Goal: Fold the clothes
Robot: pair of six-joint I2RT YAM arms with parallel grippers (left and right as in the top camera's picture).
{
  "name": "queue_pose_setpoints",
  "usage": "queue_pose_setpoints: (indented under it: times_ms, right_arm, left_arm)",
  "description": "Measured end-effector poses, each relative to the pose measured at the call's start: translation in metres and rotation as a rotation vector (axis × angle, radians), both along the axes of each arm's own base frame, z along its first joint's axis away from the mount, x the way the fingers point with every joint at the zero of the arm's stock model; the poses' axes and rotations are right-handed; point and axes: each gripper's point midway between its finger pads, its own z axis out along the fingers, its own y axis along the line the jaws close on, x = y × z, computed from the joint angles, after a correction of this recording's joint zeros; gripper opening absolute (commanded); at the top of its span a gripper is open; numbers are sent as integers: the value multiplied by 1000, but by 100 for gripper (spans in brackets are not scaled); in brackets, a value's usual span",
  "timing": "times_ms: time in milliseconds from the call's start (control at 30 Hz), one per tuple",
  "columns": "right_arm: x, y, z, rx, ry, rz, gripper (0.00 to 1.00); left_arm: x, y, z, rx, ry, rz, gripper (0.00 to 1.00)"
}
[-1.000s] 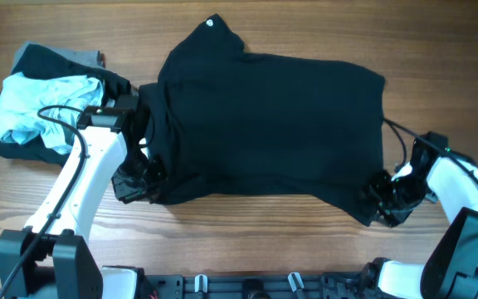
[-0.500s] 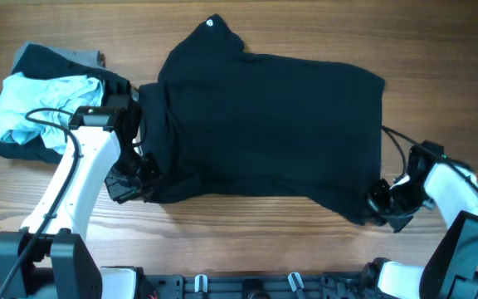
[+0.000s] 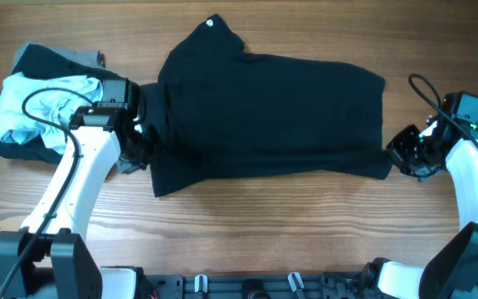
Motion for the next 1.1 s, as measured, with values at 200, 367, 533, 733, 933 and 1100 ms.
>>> queue_pose_setpoints:
  times_ms: [200,367,533,733,933,1100]
  right_arm:
    - [22,-2,7,8,-97,-13,4]
    - [43,-9,15,-20,-186,-24,4]
    - [54,-13,20,-36,-235,-26,5]
    - [56,-12,17,-26,-236,-22,5]
    - [52,12,15,45,-212,30,4]
    - [28,21,15,48,-139,88,4]
  left_arm:
    - [55,-10,14,-16,-241,-76,4]
    - [78,-29,25,-8,-360,-177,4]
    - [92,-24,32,58,-426,-197,4]
    - [95,-15,33,110,-438,-182,4]
    - [95,-3,33,179,-429,-164,4]
    - [58,5,24,203,-283,-176,4]
